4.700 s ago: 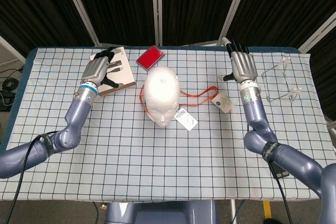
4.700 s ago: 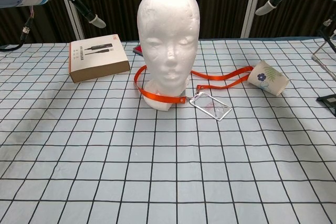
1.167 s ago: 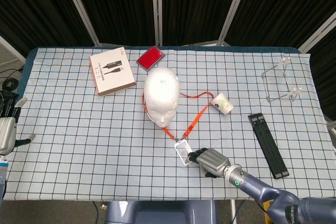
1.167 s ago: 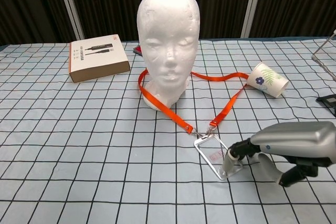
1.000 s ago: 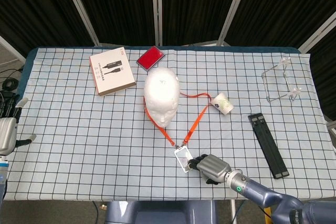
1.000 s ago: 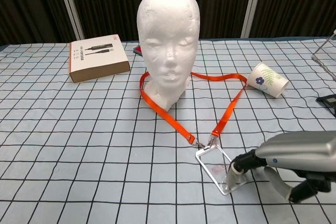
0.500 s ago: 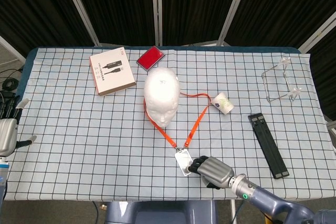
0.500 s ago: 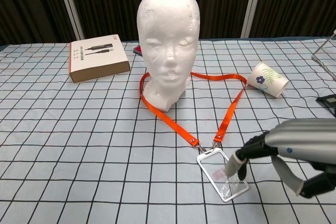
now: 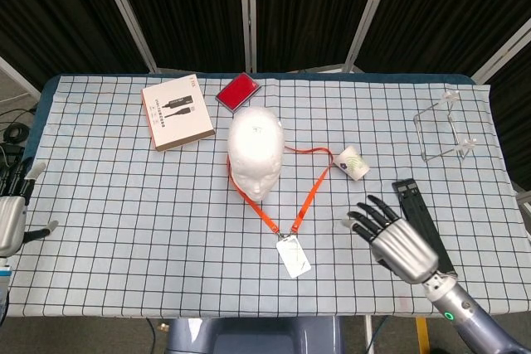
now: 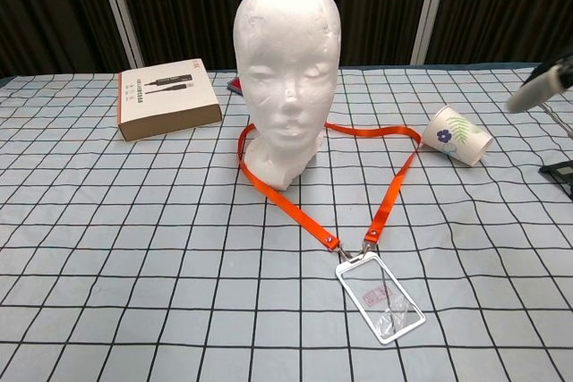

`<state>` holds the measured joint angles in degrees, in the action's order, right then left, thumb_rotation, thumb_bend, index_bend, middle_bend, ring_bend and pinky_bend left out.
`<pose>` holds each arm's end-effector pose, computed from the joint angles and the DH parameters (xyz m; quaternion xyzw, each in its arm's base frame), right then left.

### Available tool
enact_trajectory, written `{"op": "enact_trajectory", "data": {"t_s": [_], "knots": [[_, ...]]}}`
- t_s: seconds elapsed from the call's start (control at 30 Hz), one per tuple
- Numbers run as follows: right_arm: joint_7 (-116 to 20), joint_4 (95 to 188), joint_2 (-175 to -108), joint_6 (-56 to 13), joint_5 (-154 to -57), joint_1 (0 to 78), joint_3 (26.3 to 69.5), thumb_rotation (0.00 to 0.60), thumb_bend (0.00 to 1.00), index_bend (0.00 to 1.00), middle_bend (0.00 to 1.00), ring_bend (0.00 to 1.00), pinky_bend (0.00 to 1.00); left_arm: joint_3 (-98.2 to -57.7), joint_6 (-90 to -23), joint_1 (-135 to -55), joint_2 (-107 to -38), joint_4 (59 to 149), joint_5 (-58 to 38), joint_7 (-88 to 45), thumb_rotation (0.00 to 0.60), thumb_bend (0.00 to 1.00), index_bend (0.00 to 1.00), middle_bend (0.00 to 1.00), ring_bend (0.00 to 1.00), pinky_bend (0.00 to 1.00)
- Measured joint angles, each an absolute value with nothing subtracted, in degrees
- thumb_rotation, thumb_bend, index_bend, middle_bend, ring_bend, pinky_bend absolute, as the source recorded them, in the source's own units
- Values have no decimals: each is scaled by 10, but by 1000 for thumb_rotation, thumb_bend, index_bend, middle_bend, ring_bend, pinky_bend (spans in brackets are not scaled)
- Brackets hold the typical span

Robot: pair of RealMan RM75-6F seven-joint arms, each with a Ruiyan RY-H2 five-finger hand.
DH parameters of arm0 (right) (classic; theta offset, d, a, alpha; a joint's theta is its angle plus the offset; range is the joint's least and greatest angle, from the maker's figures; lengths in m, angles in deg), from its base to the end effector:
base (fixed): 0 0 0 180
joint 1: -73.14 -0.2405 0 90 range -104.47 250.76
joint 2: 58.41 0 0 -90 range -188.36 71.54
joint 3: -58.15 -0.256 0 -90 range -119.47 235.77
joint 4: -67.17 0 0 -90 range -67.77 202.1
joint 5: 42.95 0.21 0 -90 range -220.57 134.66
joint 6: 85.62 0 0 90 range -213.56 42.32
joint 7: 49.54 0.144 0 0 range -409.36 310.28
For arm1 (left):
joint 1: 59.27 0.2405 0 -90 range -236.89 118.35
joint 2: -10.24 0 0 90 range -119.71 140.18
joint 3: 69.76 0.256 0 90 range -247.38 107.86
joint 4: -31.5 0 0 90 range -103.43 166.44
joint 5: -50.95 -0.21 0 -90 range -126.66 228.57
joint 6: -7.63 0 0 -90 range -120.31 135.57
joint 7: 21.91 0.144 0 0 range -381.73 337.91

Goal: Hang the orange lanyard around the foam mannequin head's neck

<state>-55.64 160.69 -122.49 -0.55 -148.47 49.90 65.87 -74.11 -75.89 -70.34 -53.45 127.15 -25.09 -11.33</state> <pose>-0.2211 -0.2119 0.1173 0.7766 -0.2125 0.4411 0.3965 -0.3005 0.2175 0.1645 -0.5902 -0.3595 -0.3506 0.6321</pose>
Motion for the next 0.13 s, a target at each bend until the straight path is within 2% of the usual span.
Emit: {"op": "enact_trajectory", "data": {"t_s": [0.03, 0.1, 0.13], "knots": [[-561, 1589, -1229, 23, -1483, 520, 655, 600, 73, 68, 13, 0, 0, -739, -763, -700, -535, 1269, -254, -117, 600, 0, 0, 0, 0, 0], [-569, 1561, -1238, 61, -1475, 551, 649, 600, 2, 14, 0, 0, 0, -736, -772, -693, -535, 1266, -262, -126, 600, 0, 0, 0, 0, 0], [-578, 1544, -1243, 78, -1464, 569, 644, 600, 0, 3, 0, 0, 0, -734, -776, -689, -535, 1264, -265, -129, 600, 0, 0, 0, 0, 0]]}}
